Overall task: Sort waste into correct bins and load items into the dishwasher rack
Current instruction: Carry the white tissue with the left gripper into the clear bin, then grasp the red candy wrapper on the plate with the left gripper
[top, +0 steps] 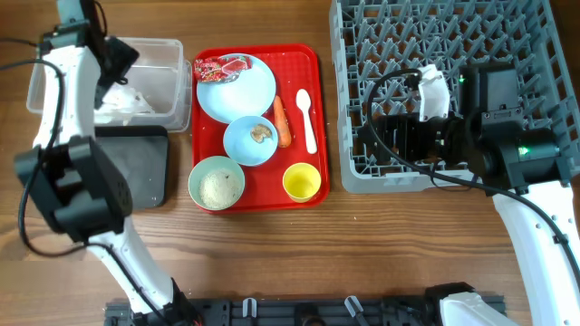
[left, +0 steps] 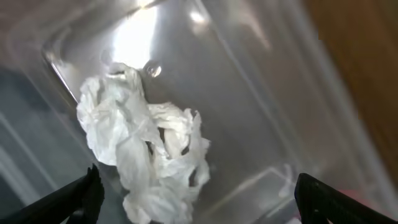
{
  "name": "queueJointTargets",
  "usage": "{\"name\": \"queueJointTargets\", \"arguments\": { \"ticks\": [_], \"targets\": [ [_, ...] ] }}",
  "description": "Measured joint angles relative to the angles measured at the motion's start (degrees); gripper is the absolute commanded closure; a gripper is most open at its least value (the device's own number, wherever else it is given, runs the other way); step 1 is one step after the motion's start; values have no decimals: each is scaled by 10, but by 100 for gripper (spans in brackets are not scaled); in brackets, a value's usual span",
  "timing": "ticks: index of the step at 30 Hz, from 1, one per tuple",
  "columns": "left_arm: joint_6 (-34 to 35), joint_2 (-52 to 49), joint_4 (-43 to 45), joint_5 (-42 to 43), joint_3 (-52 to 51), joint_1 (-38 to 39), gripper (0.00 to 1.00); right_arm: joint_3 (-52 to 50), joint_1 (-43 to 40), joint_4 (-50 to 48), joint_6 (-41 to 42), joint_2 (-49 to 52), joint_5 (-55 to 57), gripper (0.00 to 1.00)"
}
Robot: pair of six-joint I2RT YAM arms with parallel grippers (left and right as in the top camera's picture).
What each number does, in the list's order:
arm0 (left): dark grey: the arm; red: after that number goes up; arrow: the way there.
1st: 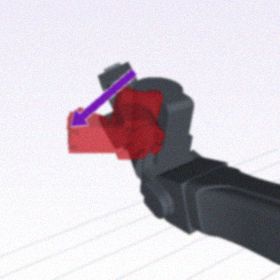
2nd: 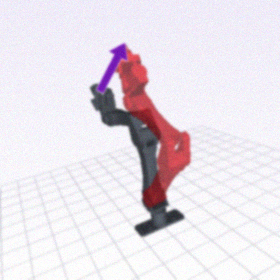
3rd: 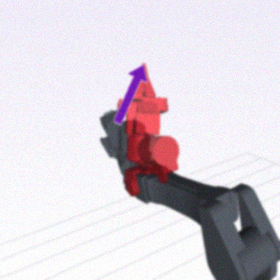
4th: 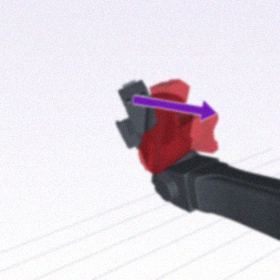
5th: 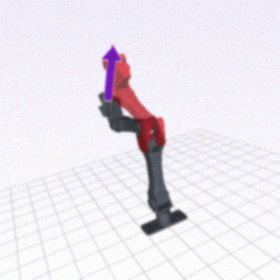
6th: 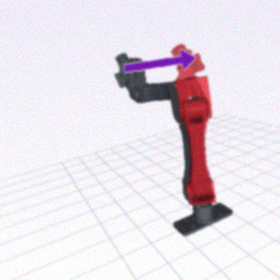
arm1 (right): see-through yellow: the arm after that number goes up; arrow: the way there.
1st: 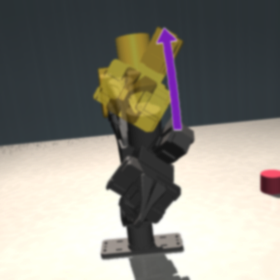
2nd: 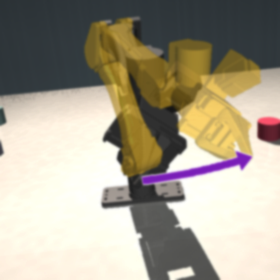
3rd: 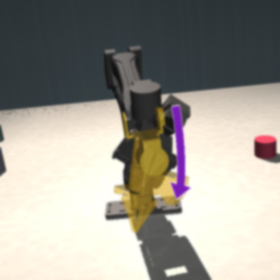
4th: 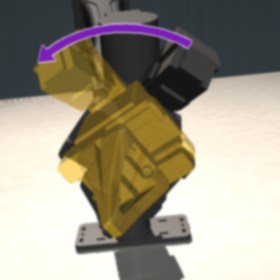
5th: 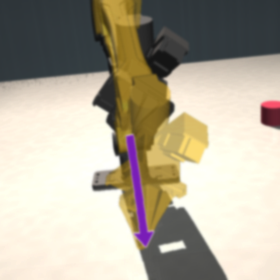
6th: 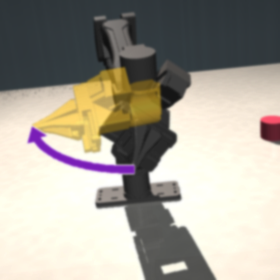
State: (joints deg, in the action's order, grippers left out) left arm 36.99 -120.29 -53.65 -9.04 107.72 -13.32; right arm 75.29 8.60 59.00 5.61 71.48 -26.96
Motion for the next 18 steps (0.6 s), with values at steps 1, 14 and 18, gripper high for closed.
{"name": "queueJointTargets", "arguments": {
  "ticks": [1,14,18],
  "targets": [
    [-13,16,1,2,1,2,1,0,0,-1,3,0,0,0],
    [-134,35,68,30,9,242,0,0,0,-3,11,0,0,0],
    [-55,-59,92,0,9,278,1,0,0,-2,13,0,0,0]
  ]
}}
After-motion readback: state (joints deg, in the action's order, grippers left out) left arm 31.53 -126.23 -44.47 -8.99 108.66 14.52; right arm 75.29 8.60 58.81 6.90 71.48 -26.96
